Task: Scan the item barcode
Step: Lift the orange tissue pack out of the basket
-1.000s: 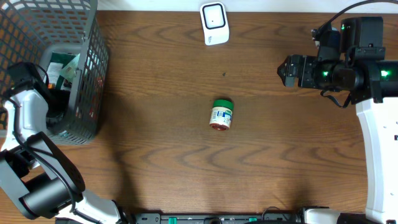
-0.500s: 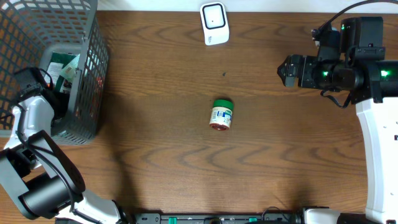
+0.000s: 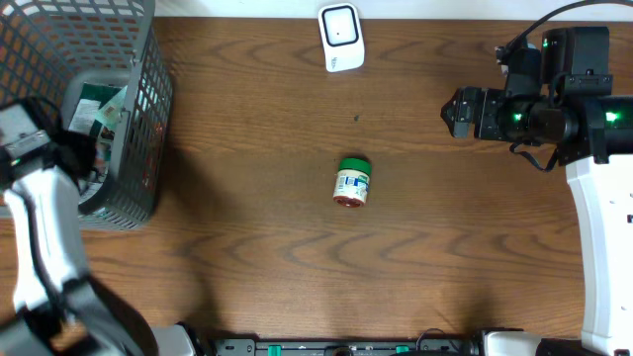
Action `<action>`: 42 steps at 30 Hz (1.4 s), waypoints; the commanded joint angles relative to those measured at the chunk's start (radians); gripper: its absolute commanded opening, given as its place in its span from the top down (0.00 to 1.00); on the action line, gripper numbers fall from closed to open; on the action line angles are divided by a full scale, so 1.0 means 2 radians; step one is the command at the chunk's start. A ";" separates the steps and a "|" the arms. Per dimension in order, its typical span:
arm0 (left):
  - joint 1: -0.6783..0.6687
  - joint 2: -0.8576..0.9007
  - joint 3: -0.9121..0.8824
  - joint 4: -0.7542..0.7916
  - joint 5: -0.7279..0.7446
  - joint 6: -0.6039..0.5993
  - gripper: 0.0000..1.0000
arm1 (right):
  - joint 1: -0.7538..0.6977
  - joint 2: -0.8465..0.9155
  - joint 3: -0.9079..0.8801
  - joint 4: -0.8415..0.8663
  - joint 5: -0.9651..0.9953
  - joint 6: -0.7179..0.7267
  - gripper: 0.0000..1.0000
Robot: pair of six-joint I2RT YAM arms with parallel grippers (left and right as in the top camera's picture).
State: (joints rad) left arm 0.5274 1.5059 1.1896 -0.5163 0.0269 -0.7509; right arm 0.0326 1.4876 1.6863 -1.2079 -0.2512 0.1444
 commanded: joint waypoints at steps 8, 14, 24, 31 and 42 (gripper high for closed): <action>-0.013 -0.157 0.101 -0.083 -0.009 0.108 0.92 | 0.000 0.002 0.010 0.000 -0.004 -0.007 0.01; -0.075 -0.132 0.231 -0.235 -0.033 0.148 0.92 | 0.000 0.002 0.010 0.000 -0.004 -0.007 0.01; -0.282 -0.054 0.320 -0.356 -0.190 0.155 0.92 | 0.000 0.002 0.010 0.000 -0.004 -0.007 0.01; -0.393 0.016 0.320 -0.373 -0.233 0.147 0.92 | 0.000 0.002 0.010 0.000 -0.004 -0.007 0.01; -0.476 0.197 0.320 -0.412 -0.233 0.097 0.92 | 0.000 0.002 0.010 0.000 -0.004 -0.007 0.01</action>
State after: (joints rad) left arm -0.3904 1.8153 1.8168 -1.3315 -0.4110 -0.5243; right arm 0.0326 1.4876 1.6871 -1.2079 -0.2516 0.1444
